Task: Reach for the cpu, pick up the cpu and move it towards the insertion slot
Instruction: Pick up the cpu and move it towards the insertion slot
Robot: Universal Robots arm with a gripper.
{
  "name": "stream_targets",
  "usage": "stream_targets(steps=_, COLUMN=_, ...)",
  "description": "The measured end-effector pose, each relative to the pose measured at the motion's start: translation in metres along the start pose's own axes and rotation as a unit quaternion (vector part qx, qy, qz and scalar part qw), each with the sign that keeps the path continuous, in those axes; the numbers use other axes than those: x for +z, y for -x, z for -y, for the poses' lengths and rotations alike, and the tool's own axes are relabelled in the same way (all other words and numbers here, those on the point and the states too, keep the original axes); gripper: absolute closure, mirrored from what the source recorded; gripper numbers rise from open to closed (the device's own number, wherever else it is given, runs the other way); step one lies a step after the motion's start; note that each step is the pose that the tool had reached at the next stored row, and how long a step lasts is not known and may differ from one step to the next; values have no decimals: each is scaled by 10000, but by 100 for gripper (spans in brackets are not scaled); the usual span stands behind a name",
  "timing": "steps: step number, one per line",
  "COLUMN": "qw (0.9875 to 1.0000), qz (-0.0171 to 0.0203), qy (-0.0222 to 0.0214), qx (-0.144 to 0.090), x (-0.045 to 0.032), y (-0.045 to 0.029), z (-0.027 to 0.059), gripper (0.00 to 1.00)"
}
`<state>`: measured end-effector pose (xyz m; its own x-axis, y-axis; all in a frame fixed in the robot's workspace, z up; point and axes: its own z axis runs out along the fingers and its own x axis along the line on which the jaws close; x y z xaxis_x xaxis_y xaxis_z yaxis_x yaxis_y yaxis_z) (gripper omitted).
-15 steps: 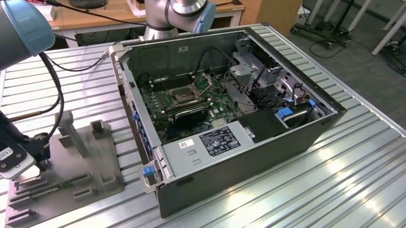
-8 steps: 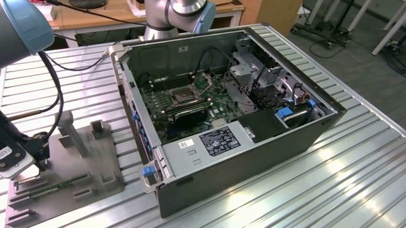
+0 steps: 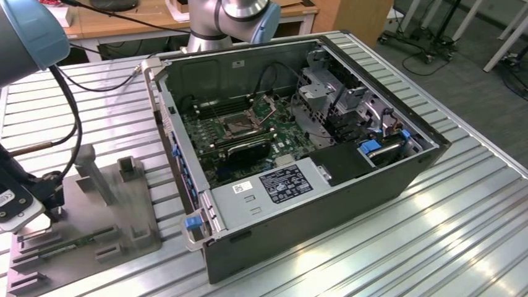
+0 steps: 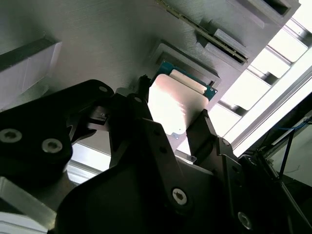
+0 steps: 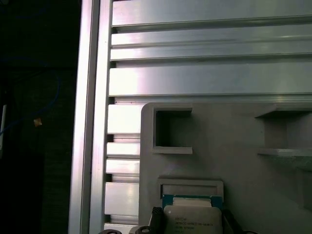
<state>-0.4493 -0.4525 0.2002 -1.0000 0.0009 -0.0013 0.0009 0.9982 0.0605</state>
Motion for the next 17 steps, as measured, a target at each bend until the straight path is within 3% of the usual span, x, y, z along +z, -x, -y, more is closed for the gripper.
stream_targets(steps=17, qw=10000, qz=1, qy=1, qx=0, x=-47, y=0, z=-3, gripper=45)
